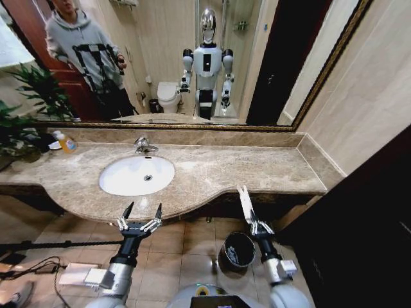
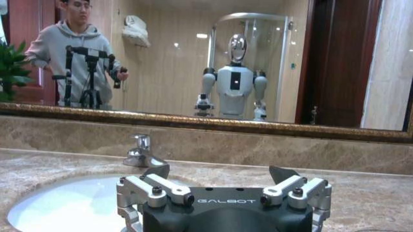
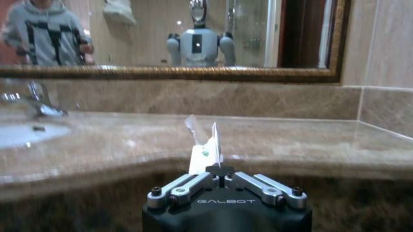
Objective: Pick up the trash from the sink and place it in the trash bin.
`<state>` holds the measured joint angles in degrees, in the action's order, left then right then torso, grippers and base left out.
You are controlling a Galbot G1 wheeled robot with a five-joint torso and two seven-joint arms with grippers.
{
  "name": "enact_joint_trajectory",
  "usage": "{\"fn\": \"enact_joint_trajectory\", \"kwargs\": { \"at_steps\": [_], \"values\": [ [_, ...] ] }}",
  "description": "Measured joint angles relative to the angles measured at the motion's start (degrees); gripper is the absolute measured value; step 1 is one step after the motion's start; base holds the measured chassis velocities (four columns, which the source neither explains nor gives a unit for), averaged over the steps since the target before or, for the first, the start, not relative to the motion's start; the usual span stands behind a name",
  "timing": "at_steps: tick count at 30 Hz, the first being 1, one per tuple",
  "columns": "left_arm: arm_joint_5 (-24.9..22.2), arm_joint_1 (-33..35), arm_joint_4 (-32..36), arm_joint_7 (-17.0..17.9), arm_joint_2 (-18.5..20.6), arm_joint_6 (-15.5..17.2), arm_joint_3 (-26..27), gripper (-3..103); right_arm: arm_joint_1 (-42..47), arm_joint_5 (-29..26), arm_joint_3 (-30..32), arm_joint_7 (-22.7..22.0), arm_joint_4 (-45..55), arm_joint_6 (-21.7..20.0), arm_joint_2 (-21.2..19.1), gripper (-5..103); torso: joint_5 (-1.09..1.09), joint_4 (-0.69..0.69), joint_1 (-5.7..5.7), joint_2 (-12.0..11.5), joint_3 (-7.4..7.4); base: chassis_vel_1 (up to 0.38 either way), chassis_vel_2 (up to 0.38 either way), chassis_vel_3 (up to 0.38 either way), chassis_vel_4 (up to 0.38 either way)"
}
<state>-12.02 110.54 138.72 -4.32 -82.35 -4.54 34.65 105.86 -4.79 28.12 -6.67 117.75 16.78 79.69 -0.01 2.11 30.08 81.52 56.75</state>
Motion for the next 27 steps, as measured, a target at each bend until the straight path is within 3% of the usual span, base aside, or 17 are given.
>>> {"fn": "enact_joint_trajectory", "kwargs": {
  "at_steps": [5, 10, 18, 21, 27],
  "values": [
    [0.00, 0.00, 0.00, 0.00, 0.00, 0.00, 0.00, 100, 0.44, 0.51, 0.01, -0.84, -4.73, 2.81, 0.59, 0, 0.00, 0.00, 0.00, 0.00, 0.00, 0.000, 0.000, 0.000, 0.000],
    [0.00, 0.00, 0.00, 0.00, 0.00, 0.00, 0.00, 100, -0.74, -0.59, -0.73, -0.84, -10.78, 2.81, 0.73, 0, 0.01, 0.00, 0.00, -0.01, 0.00, 0.000, 0.000, 0.000, 0.000],
    [0.00, 0.00, 0.00, 0.01, 0.00, 0.00, 0.00, 100, -8.05, 0.07, -2.35, -1.64, -24.84, -4.01, -0.11, 0, 0.01, 0.00, 0.00, -0.01, 0.01, 0.000, 0.000, 0.000, 0.000],
    [0.00, 0.00, 0.00, 0.00, 0.00, 0.00, 0.00, 100, -14.90, 0.99, -2.67, 1.26, -34.37, -7.55, -0.26, 0, 0.02, 0.00, 0.01, -0.01, 0.01, 0.000, 0.000, 0.000, 0.000],
    [0.00, 0.00, 0.00, -0.01, 0.00, 0.00, 0.00, 100, -22.27, 1.43, -3.53, 3.98, -45.70, -10.32, -0.37, 0, 0.01, 0.00, 0.01, -0.01, 0.01, 0.000, 0.000, 0.000, 0.000]
  ]
}}
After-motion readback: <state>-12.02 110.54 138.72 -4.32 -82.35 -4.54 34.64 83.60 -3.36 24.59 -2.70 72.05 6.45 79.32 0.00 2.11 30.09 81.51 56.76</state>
